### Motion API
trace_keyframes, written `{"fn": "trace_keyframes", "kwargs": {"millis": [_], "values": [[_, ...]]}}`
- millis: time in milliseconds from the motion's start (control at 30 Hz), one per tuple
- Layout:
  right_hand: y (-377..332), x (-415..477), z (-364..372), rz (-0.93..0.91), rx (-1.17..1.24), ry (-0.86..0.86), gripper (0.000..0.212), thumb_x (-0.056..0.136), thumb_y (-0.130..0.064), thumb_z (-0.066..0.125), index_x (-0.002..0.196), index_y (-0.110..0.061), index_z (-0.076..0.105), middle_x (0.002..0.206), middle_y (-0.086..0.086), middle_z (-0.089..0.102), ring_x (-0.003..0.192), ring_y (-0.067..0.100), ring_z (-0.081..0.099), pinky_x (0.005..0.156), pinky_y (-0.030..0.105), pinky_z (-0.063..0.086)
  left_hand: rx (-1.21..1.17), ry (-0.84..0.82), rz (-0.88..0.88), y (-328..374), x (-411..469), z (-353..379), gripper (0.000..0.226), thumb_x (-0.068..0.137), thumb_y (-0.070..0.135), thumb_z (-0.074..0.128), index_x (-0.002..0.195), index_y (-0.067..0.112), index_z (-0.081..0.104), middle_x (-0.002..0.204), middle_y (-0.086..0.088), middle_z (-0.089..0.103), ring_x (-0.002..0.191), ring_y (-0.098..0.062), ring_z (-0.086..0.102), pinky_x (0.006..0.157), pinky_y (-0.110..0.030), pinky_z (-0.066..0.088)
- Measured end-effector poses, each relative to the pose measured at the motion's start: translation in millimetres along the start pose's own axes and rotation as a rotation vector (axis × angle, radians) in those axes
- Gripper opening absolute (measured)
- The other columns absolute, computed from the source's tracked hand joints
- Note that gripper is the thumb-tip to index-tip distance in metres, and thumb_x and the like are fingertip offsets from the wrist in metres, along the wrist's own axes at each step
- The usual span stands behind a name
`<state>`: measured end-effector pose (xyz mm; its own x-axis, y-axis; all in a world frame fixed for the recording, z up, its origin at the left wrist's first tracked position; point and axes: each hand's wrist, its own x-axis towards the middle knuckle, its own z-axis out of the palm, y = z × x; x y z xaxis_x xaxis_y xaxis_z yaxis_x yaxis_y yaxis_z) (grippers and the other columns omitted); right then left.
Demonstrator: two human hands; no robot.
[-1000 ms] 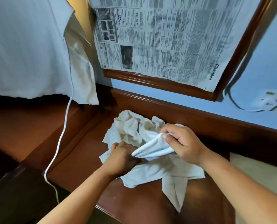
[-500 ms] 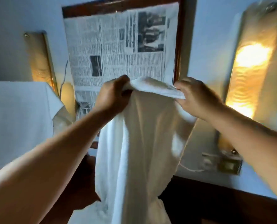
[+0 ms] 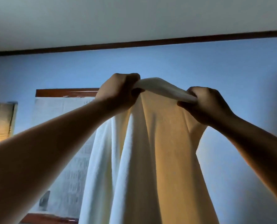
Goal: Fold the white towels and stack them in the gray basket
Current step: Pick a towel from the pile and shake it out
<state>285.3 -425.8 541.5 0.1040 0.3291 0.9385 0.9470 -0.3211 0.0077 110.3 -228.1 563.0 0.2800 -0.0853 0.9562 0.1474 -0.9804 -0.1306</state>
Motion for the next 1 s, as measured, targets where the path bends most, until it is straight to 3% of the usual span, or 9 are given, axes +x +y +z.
{"fn": "trace_keyframes", "kwargs": {"millis": [167,367,433,533,600,700,767,900,1000], "values": [[14,-27,-74,0.115,0.001,0.010,0.034,0.087,-0.039,0.071,0.065,-0.021,0.052,0.063,-0.005,0.055,0.063,0.012,0.054,0.053,0.029,0.034,-0.080,-0.025,0.012,64,5,2,0.019,0.097,0.038,0.061,0.082,0.032,0.051,0.066,0.014,0.049,0.069,-0.018,0.052,0.051,-0.024,0.032],[7,-66,-142,0.233,-0.003,0.073,0.029,0.085,-0.037,0.073,0.073,-0.015,0.058,0.064,0.000,0.056,0.062,0.017,0.052,0.056,0.031,0.035,-0.259,-0.012,0.008,121,-5,-11,0.025,0.094,0.033,0.063,0.075,0.019,0.054,0.065,0.004,0.056,0.067,-0.021,0.054,0.054,-0.028,0.038],[4,-80,-163,0.267,-0.010,0.081,0.029,0.086,-0.037,0.073,0.076,-0.013,0.060,0.064,0.003,0.055,0.058,0.017,0.048,0.055,0.031,0.033,-0.349,-0.040,-0.002,139,-12,-10,0.027,0.093,0.036,0.065,0.073,0.020,0.056,0.064,0.005,0.058,0.066,-0.015,0.056,0.055,-0.030,0.040],[1,-100,-189,0.327,0.036,0.079,0.031,0.086,-0.035,0.076,0.078,-0.009,0.060,0.061,0.000,0.045,0.053,0.013,0.036,0.055,0.031,0.027,-0.487,-0.101,-0.051,163,-27,-9,0.036,0.091,0.037,0.068,0.065,0.019,0.051,0.054,0.007,0.048,0.052,-0.002,0.047,0.047,-0.018,0.031],[-2,-116,-208,0.370,0.105,0.088,0.030,0.083,-0.033,0.078,0.079,-0.008,0.062,0.061,-0.002,0.046,0.056,0.012,0.037,0.058,0.031,0.028,-0.598,-0.152,-0.065,184,-39,-10,0.039,0.090,0.040,0.069,0.066,0.014,0.053,0.052,0.005,0.045,0.048,-0.003,0.041,0.047,-0.019,0.034],[-8,-137,-233,0.406,0.246,0.087,0.031,0.074,-0.037,0.074,0.083,-0.009,0.066,0.070,0.013,0.057,0.065,0.014,0.047,0.065,0.033,0.034,-0.743,-0.239,-0.043,216,-58,-15,0.040,0.083,0.053,0.063,0.081,0.013,0.067,0.068,-0.006,0.065,0.058,-0.008,0.053,0.060,-0.036,0.049],[-13,-155,-255,0.427,0.315,0.076,0.032,0.069,-0.037,0.073,0.086,-0.010,0.068,0.081,0.021,0.064,0.072,0.017,0.052,0.069,0.036,0.038,-0.860,-0.291,-0.026,244,-74,-22,0.037,0.082,0.050,0.062,0.087,0.014,0.067,0.075,-0.005,0.069,0.064,-0.011,0.057,0.063,-0.039,0.052],[-17,-197,-293,0.483,0.387,0.043,0.023,0.069,-0.029,0.069,0.088,-0.015,0.070,0.080,0.001,0.067,0.075,0.011,0.055,0.072,0.034,0.042,-1.099,-0.443,-0.047,303,-104,-32,0.038,0.087,0.044,0.064,0.086,0.006,0.059,0.068,0.002,0.049,0.064,-0.011,0.042,0.059,-0.032,0.038],[-9,-235,-317,0.520,0.371,0.003,0.023,0.070,-0.024,0.066,0.088,-0.010,0.067,0.080,-0.001,0.066,0.076,0.009,0.055,0.073,0.035,0.043,-1.298,-0.622,-0.148,352,-125,-37,0.036,0.091,0.044,0.072,0.094,0.008,0.066,0.081,-0.012,0.071,0.070,-0.019,0.060,0.064,-0.046,0.053]]}}
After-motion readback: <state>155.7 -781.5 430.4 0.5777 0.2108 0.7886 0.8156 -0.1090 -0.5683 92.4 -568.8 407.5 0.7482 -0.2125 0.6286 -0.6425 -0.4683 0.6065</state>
